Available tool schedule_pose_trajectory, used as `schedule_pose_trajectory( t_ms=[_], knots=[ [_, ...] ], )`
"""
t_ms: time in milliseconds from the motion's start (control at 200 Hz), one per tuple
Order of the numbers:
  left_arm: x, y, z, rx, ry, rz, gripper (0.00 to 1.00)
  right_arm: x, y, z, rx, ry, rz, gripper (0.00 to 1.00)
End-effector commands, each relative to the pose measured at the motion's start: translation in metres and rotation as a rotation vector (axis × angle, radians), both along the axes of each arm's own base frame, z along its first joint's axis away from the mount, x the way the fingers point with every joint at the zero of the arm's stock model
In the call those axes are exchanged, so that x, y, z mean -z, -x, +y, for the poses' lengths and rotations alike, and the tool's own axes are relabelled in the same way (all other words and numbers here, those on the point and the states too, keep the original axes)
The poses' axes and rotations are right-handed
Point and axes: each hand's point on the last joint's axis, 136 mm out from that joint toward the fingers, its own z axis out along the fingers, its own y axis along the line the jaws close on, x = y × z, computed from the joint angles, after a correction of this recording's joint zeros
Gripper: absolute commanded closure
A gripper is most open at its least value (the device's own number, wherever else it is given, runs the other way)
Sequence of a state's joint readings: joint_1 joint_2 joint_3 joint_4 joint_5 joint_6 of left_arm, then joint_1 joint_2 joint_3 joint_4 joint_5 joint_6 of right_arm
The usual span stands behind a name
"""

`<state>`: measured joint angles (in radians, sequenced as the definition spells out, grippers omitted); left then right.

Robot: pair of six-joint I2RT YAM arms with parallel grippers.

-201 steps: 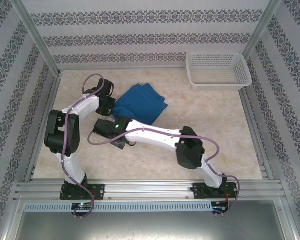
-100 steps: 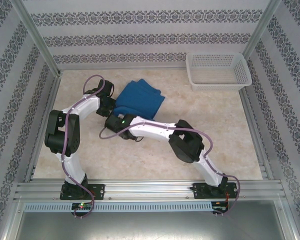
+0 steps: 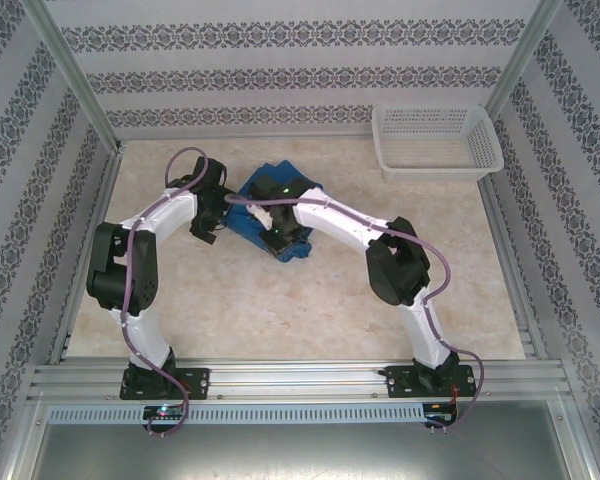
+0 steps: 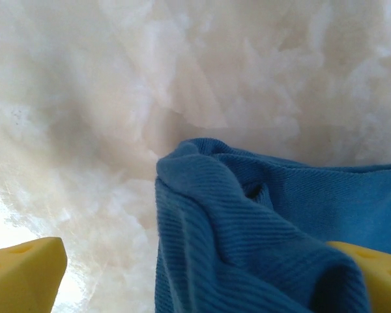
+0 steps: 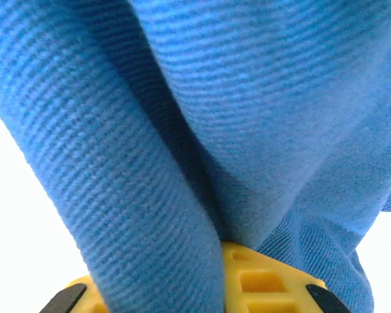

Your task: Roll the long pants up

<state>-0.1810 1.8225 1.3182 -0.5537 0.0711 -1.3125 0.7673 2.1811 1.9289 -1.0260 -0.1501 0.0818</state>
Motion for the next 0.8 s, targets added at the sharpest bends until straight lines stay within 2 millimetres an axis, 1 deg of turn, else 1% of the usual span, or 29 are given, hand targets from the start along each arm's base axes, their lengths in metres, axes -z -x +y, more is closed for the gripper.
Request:
schedule_pose_trajectory(
  t_ms=[0, 40, 180, 320, 455, 580, 639, 794],
  knots=[
    [-0.027, -0.004, 0.009, 0.005, -0.023, -0.054, 0.00, -0.018, 0.027, 0.020, 0.054, -0.201, 0.279, 1.00],
    [-0.028, -0.005, 0.008, 0.006, -0.022, -0.059, 0.00, -0.018, 0.027, 0.019, 0.070, -0.231, 0.333, 1.00],
    [-0.026, -0.009, 0.005, 0.005, -0.003, -0.071, 0.00, -0.021, 0.036, 0.026, 0.092, -0.347, 0.522, 1.00],
    [-0.024, -0.012, 0.002, 0.006, 0.015, -0.083, 0.00, -0.021, 0.043, 0.028, 0.130, -0.428, 0.668, 1.00],
    [-0.024, -0.012, 0.002, 0.008, 0.016, -0.092, 0.00, -0.016, 0.048, 0.029, 0.149, -0.468, 0.759, 1.00],
    [-0.026, -0.011, 0.002, 0.015, 0.016, -0.096, 0.00, -0.009, 0.058, 0.027, 0.158, -0.485, 0.834, 1.00],
    [-0.029, -0.009, 0.003, 0.014, 0.010, -0.107, 0.00, -0.005, 0.060, 0.025, 0.160, -0.482, 0.842, 1.00],
    [-0.045, -0.003, 0.005, 0.040, -0.003, -0.151, 0.00, 0.002, 0.060, 0.020, 0.186, -0.495, 0.866, 1.00]
  ],
)
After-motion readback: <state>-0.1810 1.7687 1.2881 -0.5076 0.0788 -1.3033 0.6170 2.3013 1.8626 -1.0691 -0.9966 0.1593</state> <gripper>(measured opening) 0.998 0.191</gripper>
